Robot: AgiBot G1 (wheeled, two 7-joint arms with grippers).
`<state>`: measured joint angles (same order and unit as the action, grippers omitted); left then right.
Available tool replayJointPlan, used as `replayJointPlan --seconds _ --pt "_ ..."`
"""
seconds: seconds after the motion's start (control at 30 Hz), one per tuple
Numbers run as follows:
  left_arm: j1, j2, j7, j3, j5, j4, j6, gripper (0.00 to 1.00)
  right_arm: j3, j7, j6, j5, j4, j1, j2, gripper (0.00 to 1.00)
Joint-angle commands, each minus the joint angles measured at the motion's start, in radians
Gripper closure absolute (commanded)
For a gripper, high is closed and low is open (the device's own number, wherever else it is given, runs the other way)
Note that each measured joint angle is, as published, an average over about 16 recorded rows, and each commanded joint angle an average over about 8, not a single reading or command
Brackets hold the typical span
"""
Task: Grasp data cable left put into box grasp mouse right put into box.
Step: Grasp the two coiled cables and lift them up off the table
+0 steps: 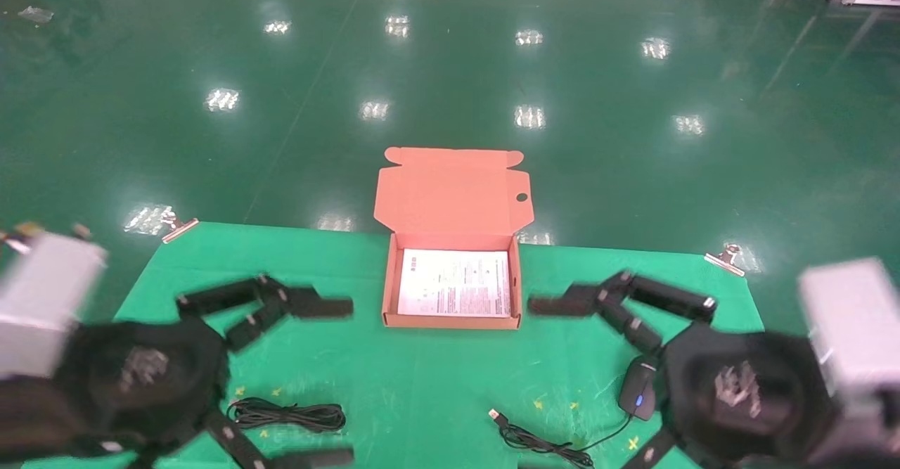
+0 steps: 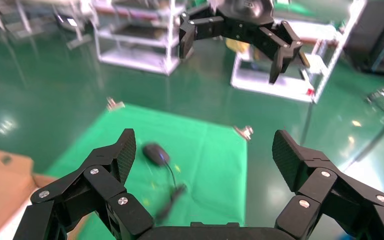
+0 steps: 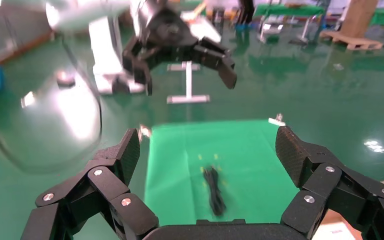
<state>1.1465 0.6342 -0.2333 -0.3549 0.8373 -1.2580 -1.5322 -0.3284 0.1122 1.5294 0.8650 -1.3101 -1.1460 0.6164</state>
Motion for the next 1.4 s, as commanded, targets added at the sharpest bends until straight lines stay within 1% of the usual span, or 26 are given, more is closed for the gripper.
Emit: replayJointPlan --seconds 0.03,0.23,0.43,0.6,0.73,0.9,1.0,1.2,1.4 --pt "0.02 0.005 -0.017 -0.02 0.031 0.005 -0.013 0.0 -0.011 -0.021 0.014 0.042 -0.012 -0.02 -0.001 0.0" --pt "0.133 0.048 -0.046 -0.13 0.164 0.073 -0.047 0.0 -0.111 -0.134 0.041 0.218 -0.026 -0.129 0.024 0.0" --pt "0.241 0.089 -0.041 -0.268 0.3 0.155 -0.055 0.0 -0.245 -0.277 0.042 0.391 -0.034 -0.228 0.053 0.0" --pt "0.35 0.138 -0.022 -0.426 0.461 0.218 -0.059 0.0 -0.366 -0.383 0.025 0.578 -0.039 -0.295 0.094 0.0" --pt "0.434 0.2 0.001 -0.563 0.589 0.279 -0.058 0.0 -0.44 -0.423 -0.006 0.722 -0.04 -0.319 0.136 0.0" --pt "0.506 0.293 0.037 -0.697 0.719 0.391 -0.043 0.0 -0.499 -0.416 -0.059 0.87 -0.038 -0.313 0.185 0.0" --pt "0.526 0.343 0.061 -0.738 0.769 0.47 -0.023 0.0 -0.521 -0.388 -0.09 0.934 -0.034 -0.298 0.208 0.0" --pt "0.53 0.42 0.11 -0.768 0.828 0.625 0.048 0.0 -0.542 -0.287 -0.145 1.013 -0.002 -0.258 0.244 0.0" --pt "0.519 0.477 0.147 -0.777 0.864 0.763 0.15 0.0 -0.542 -0.177 -0.184 1.034 0.091 -0.231 0.294 0.0"
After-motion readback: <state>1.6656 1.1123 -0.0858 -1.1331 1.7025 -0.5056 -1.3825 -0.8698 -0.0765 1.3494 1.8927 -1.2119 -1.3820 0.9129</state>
